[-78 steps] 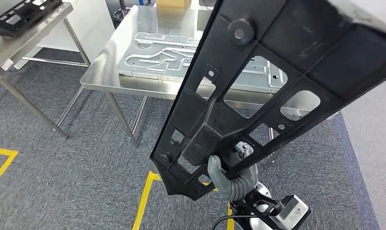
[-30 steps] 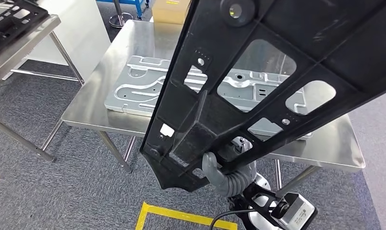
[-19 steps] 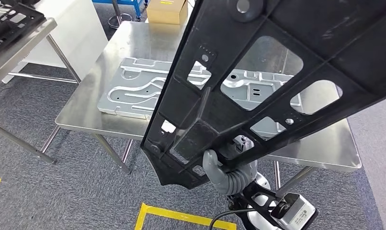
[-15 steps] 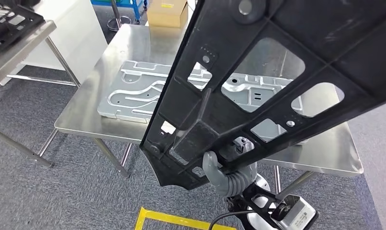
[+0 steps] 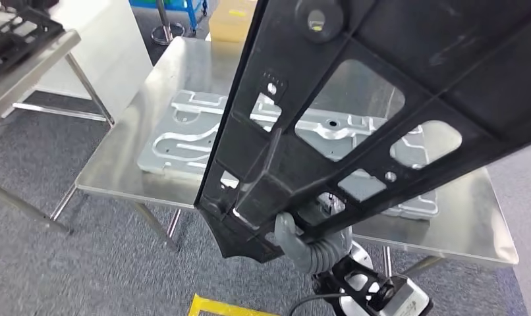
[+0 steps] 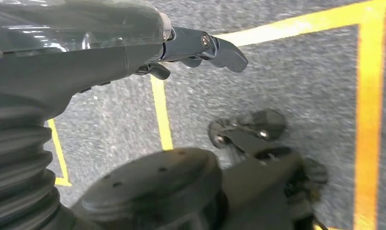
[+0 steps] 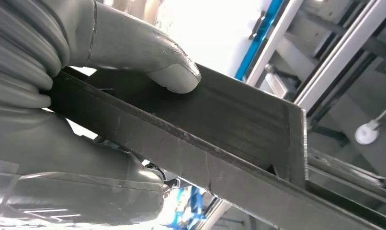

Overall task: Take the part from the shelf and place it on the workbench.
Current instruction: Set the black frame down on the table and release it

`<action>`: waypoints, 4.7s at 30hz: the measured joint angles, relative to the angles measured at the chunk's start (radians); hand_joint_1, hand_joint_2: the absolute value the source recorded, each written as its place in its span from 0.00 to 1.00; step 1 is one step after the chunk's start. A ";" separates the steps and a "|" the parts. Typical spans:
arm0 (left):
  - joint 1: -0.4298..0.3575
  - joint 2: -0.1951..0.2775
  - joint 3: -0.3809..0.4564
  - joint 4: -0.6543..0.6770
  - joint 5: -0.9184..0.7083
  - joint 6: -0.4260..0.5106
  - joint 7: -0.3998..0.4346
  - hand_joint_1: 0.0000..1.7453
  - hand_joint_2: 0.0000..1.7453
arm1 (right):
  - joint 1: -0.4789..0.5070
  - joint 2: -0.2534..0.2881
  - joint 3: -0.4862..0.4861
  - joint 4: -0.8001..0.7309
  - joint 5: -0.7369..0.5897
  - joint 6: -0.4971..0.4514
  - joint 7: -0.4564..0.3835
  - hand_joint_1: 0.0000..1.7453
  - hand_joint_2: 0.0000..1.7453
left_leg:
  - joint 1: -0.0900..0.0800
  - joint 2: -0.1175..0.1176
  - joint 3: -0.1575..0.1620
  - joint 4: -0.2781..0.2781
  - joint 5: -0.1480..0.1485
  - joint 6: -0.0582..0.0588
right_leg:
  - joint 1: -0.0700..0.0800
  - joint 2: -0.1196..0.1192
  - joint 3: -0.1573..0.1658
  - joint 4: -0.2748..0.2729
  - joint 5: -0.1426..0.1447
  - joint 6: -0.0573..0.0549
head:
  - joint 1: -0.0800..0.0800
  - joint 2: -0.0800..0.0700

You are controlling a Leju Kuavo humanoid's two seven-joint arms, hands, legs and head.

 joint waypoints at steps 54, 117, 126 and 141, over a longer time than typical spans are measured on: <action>0.003 -0.057 0.113 0.000 -0.113 -0.094 -0.040 0.00 1.00 | -0.576 -0.281 -0.103 1.120 1.223 -0.425 0.379 0.50 0.50 | -0.002 0.003 -0.105 0.009 0.079 0.024 | -0.005 0.003 -0.060 0.184 -0.134 0.022 | -0.004 0.000; -0.015 -0.077 0.348 0.000 -0.035 -0.029 -0.048 0.00 0.00 | -0.050 -0.095 -0.386 0.355 -0.211 0.226 0.043 0.00 0.00 | -0.004 0.009 -0.118 -0.005 0.110 0.025 | -0.007 0.000 -0.029 0.218 -0.200 0.017 | -0.006 0.000; -0.021 -0.076 0.357 -0.001 -0.061 -0.035 -0.043 0.00 0.00 | 0.064 -0.031 -0.343 0.244 -0.164 0.167 0.089 0.00 0.00 | -0.003 0.006 -0.161 0.015 0.146 -0.022 | -0.007 0.002 0.139 -0.038 -0.098 -0.011 | -0.010 0.000; -0.030 -0.065 0.356 -0.002 -0.084 -0.045 -0.029 0.00 0.00 | 0.121 0.026 -0.342 0.228 -0.138 0.156 0.094 0.00 0.00 | -0.009 0.006 0.021 -0.013 -0.007 -0.001 | -0.003 -0.006 -0.001 -0.030 0.038 0.000 | -0.017 0.000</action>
